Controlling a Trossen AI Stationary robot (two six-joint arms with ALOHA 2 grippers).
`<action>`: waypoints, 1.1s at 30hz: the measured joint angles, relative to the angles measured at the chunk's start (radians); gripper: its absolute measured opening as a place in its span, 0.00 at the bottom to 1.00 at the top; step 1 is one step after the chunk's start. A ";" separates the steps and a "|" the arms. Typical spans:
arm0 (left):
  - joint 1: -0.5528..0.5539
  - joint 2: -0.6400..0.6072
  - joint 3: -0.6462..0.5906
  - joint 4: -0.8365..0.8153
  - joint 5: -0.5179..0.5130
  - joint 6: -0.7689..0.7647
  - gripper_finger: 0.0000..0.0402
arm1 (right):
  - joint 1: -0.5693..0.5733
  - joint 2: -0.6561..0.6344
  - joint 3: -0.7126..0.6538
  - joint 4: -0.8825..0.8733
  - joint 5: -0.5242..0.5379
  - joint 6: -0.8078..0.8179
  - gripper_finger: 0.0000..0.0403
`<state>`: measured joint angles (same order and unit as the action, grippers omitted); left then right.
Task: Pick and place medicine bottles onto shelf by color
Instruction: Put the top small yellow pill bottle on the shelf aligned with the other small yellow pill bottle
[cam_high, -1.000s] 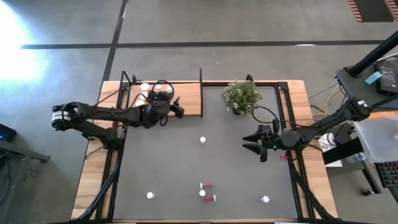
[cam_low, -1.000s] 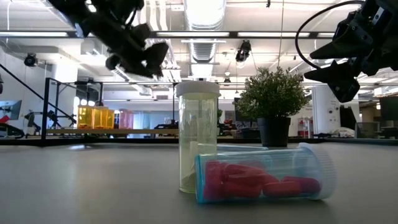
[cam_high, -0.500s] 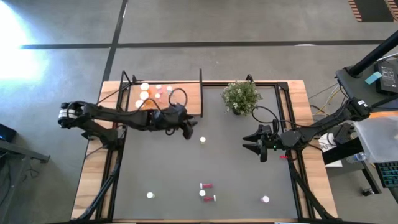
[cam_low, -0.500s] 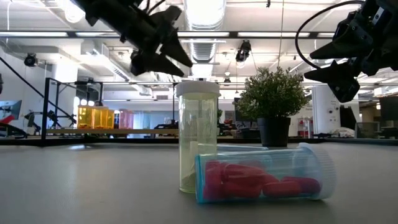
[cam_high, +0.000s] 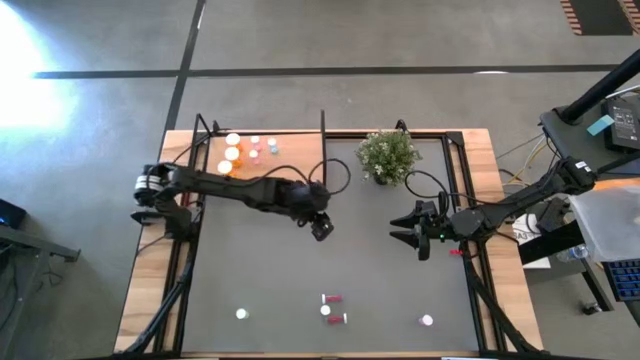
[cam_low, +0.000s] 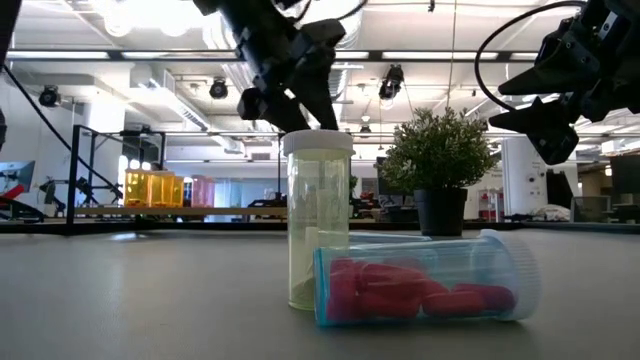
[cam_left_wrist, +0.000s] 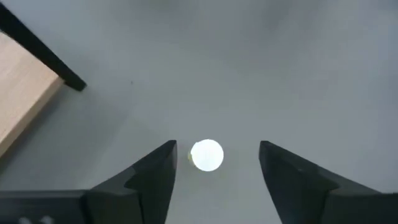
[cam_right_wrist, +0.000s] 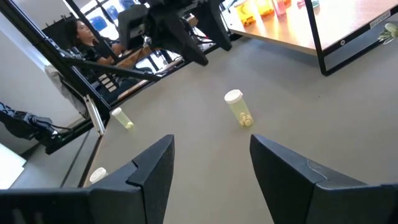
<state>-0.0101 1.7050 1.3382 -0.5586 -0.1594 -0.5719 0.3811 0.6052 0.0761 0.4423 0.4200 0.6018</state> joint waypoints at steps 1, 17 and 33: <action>0.000 0.017 0.020 -0.019 0.005 0.000 0.55 | 0.000 0.000 0.000 0.000 0.000 0.000 0.50; 0.000 0.170 0.065 -0.064 0.020 -0.020 0.64 | 0.000 0.000 0.000 -0.001 0.000 0.000 0.50; 0.006 0.204 0.063 -0.024 0.012 0.040 0.57 | 0.000 0.000 0.000 -0.018 0.000 0.000 0.50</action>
<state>-0.0040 1.9091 1.4014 -0.5825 -0.1478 -0.5315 0.3809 0.6052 0.0761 0.4240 0.4202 0.6018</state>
